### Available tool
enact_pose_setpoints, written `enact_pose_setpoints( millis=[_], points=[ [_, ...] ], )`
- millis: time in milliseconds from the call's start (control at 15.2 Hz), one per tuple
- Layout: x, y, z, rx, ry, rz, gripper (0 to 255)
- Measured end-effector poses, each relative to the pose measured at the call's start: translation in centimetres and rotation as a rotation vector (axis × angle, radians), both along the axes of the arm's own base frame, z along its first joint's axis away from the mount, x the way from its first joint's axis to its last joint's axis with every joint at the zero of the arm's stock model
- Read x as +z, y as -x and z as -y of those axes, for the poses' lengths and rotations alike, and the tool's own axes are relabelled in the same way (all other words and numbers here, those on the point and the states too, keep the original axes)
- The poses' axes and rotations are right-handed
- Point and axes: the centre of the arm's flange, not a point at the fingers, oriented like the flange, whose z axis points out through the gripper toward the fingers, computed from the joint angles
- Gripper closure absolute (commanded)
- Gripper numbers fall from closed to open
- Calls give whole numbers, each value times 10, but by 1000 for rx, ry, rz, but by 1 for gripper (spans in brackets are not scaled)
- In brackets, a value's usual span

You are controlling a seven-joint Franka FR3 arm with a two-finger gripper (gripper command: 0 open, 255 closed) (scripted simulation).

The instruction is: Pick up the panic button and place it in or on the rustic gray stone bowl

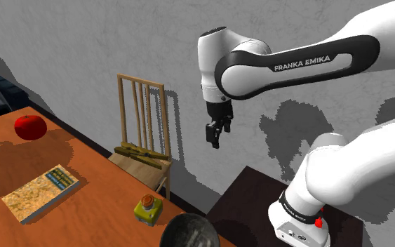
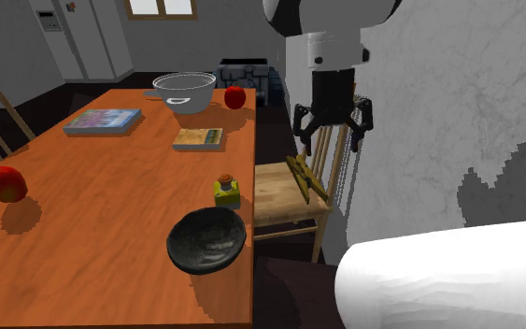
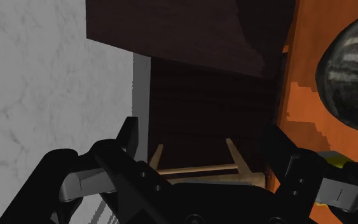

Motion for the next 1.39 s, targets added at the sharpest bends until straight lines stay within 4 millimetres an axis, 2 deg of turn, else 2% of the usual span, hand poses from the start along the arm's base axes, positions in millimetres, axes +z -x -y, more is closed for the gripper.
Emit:
enact_pose_setpoints(
  millis=[924, 1386],
  points=[
    [-103, -41, -143, 39, -25, -9, 0],
    [-149, -53, -223, 59, -38, -14, 0]
  ],
)
